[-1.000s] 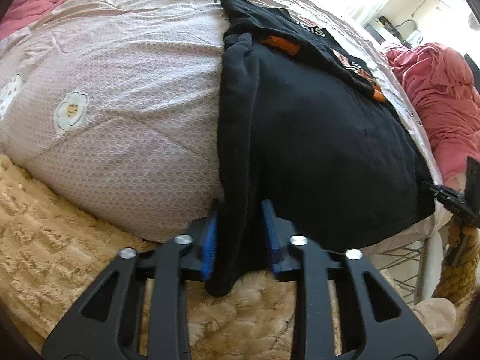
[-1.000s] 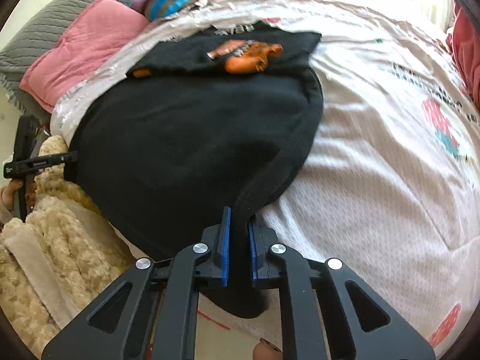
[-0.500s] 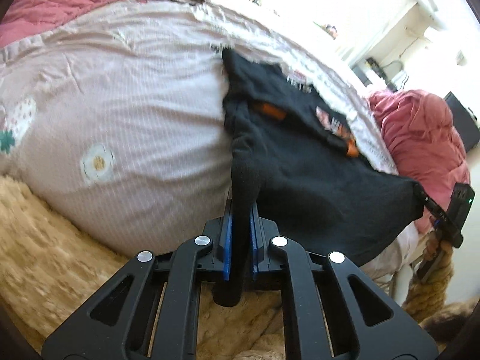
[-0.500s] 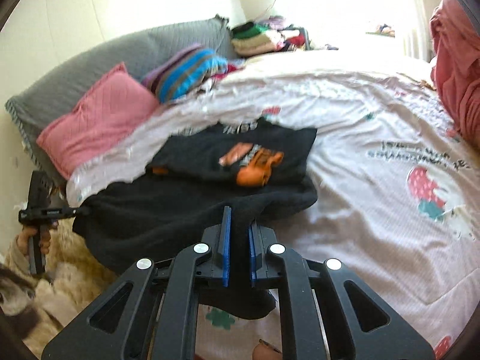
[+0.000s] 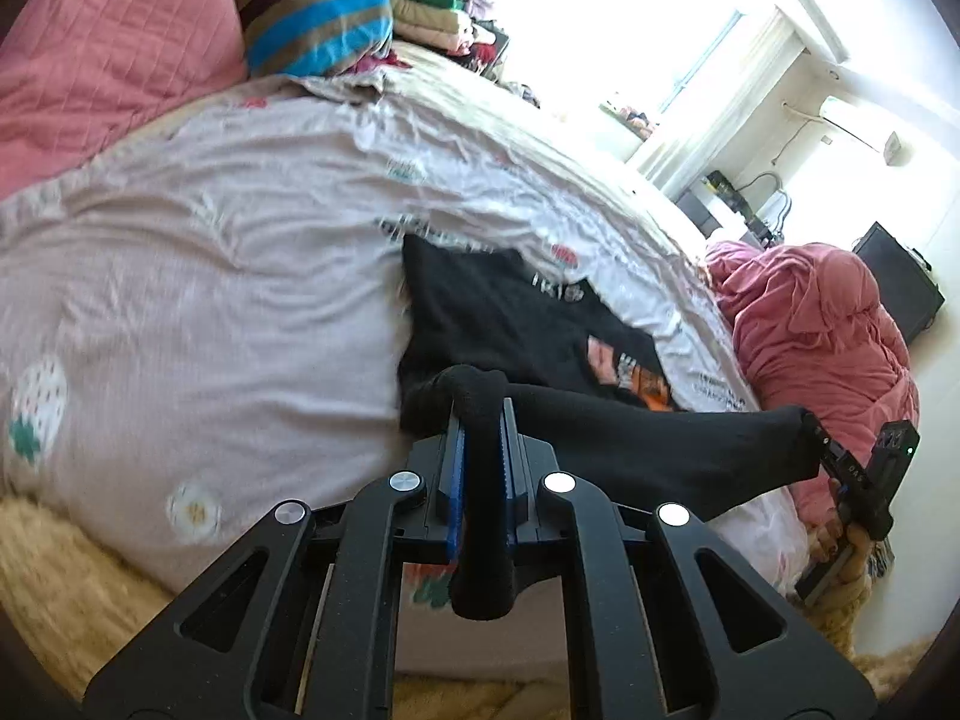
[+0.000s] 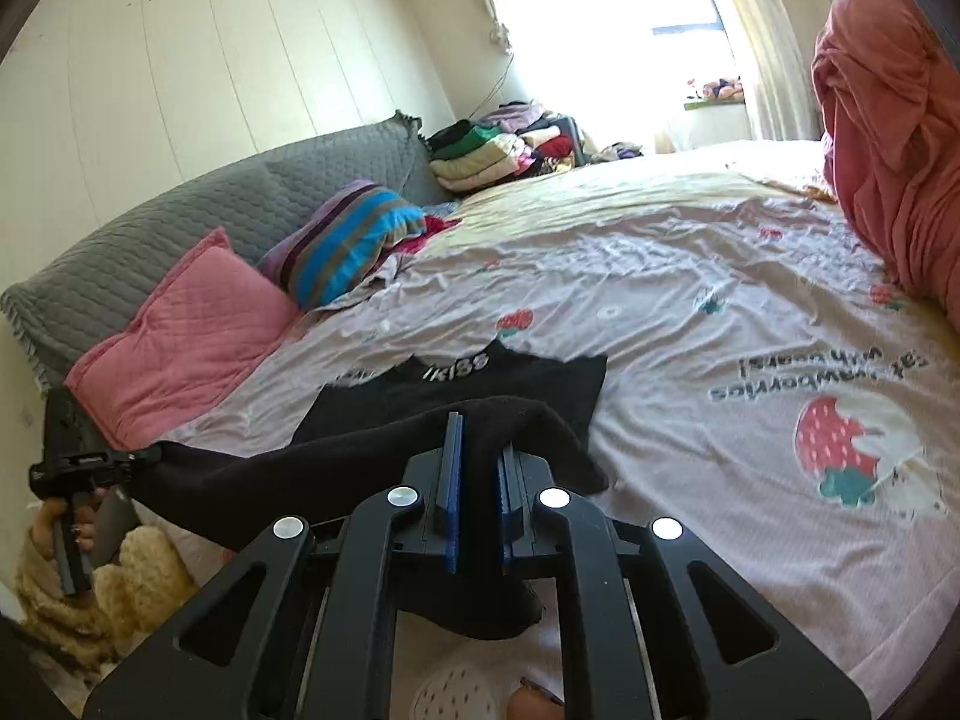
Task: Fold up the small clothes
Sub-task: 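Lift the hem with both tools and fold it toward the IKISS collar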
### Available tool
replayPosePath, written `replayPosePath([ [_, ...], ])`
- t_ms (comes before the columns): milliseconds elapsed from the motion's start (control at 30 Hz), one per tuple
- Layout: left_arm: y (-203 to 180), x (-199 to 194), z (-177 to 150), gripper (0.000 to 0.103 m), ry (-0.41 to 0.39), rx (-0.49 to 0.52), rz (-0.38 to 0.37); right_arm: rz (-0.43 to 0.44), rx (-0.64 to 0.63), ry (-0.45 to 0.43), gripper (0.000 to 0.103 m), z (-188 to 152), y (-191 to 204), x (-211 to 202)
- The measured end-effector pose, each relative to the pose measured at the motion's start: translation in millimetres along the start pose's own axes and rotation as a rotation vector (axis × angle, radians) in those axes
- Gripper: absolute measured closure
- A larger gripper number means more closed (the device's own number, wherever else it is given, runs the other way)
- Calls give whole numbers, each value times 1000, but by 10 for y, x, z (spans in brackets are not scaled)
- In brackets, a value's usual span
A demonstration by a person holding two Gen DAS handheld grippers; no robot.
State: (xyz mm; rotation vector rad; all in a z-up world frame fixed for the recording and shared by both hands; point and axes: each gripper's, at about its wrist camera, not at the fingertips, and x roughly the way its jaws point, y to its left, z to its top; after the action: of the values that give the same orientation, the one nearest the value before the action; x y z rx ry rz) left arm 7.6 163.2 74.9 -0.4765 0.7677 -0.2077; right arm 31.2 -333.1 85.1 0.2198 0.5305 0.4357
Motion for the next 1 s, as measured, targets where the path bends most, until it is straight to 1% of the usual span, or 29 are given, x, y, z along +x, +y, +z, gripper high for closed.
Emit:
replayPosePath([
  [100,-41,33,124,99,-12,-4,0,-12,2,-22,95,85,-18,93],
  [300,-58,178,347,99,-17,-12,4,-43,13,-27,95,233,-75,303],
  [600,-27,539,678,99,-8,-38,35,-91,40,15,95,373,-184,692],
  [867,24,862,749,99,15,-37,97,-117,85,75,95,347,-390,1096],
  [1000,98,1025,736,99,37,-50,125,-132,82,103,94,291,-443,1282],
])
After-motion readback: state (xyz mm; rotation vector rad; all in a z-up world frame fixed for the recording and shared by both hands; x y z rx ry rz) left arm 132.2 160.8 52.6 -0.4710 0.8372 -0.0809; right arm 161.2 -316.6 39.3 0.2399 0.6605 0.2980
